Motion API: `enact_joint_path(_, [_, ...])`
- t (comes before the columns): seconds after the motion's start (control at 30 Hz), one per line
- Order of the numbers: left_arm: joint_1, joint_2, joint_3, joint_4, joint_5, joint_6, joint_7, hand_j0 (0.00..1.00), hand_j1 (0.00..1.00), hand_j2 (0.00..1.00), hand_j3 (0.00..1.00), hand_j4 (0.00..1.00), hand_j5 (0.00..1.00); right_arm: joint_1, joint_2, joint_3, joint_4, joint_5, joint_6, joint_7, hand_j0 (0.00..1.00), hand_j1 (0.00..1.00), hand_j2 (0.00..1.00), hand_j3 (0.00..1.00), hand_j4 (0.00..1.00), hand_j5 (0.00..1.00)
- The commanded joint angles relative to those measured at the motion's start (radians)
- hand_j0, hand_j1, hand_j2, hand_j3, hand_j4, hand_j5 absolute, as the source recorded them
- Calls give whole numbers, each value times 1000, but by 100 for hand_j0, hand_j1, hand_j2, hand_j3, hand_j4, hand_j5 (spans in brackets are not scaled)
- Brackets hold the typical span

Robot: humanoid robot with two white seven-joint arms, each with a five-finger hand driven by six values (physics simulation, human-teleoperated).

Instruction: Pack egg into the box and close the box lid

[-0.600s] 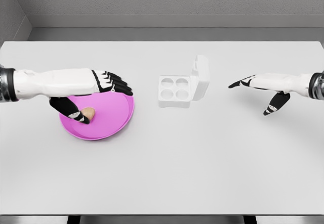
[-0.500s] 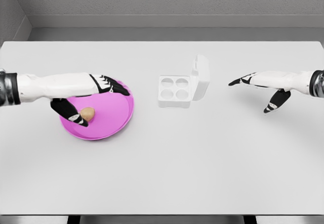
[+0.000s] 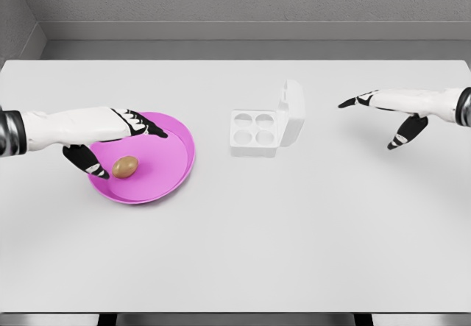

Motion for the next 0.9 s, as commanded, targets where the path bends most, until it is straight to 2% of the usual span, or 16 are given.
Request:
enact_joint_path(0.0, [5, -4, 3, 2, -8, 2, 0, 100, 100, 100, 100, 100, 100, 0, -4, -2, 1, -4, 4, 0, 100, 100, 100, 100, 100, 100])
enact_joint_path(0.33, [26, -41, 1, 39, -9, 6, 0, 100, 100, 100, 100, 100, 100, 2, -7, 11, 6, -4, 13, 0, 100, 100, 100, 100, 100, 100])
enact_joint_path(0.53, [32, -82, -1, 105, -15, 2, 0, 100, 100, 100, 100, 100, 100, -6, -22, 28, 6, -4, 10, 0, 100, 100, 100, 100, 100, 100])
enact_joint_path(0.87, [46, -87, -1, 128, -17, 2, 0, 100, 100, 100, 100, 100, 100, -18, -14, 57, 4, -4, 7, 0, 100, 100, 100, 100, 100, 100])
